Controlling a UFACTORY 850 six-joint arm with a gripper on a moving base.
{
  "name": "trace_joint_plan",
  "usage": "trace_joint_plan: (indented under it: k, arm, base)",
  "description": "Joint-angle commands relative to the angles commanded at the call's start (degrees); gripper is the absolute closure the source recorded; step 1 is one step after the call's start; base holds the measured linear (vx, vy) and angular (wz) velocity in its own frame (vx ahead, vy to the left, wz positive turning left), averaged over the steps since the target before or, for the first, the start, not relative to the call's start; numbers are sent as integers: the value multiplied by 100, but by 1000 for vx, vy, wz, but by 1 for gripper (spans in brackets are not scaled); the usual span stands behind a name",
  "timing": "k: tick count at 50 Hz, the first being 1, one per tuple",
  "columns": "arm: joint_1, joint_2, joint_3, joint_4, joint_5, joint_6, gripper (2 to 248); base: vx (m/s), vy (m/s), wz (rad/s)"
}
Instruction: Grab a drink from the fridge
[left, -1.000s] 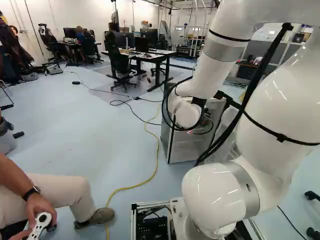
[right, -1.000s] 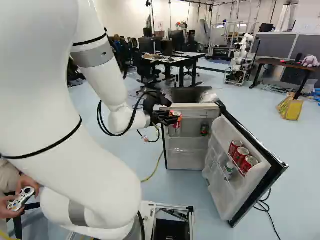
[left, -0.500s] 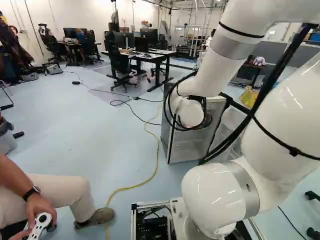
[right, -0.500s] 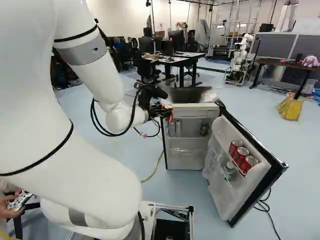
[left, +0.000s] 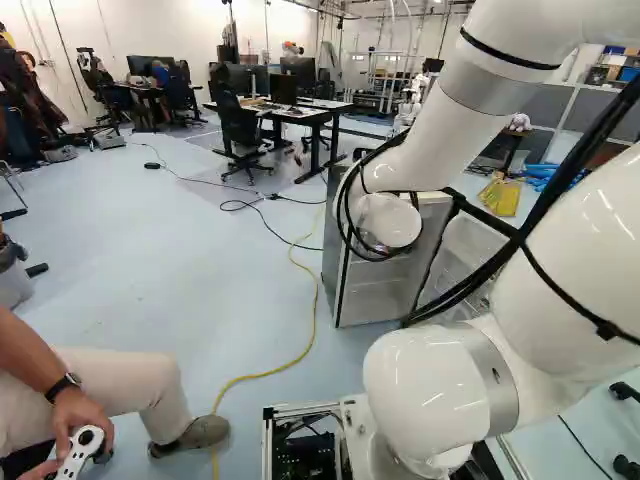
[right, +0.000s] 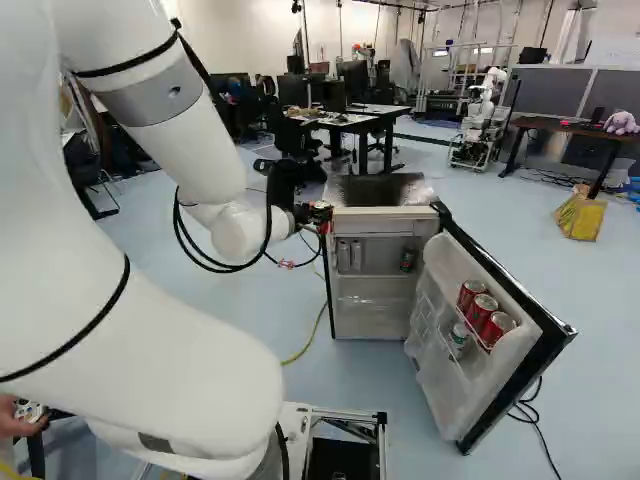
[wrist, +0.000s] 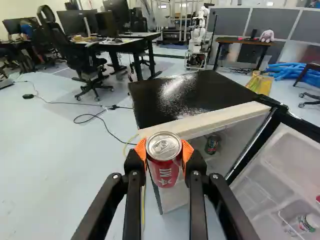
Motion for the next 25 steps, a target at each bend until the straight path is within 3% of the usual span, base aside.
trace_joint_plan:
  k: [14, 25]
  arm:
    - [-180, 49, -26, -707, -354, 0, 160]
    - [-339, 8, -66, -831, -418, 0, 160]
  base:
    - [0, 0, 0]
    - [0, 0, 0]
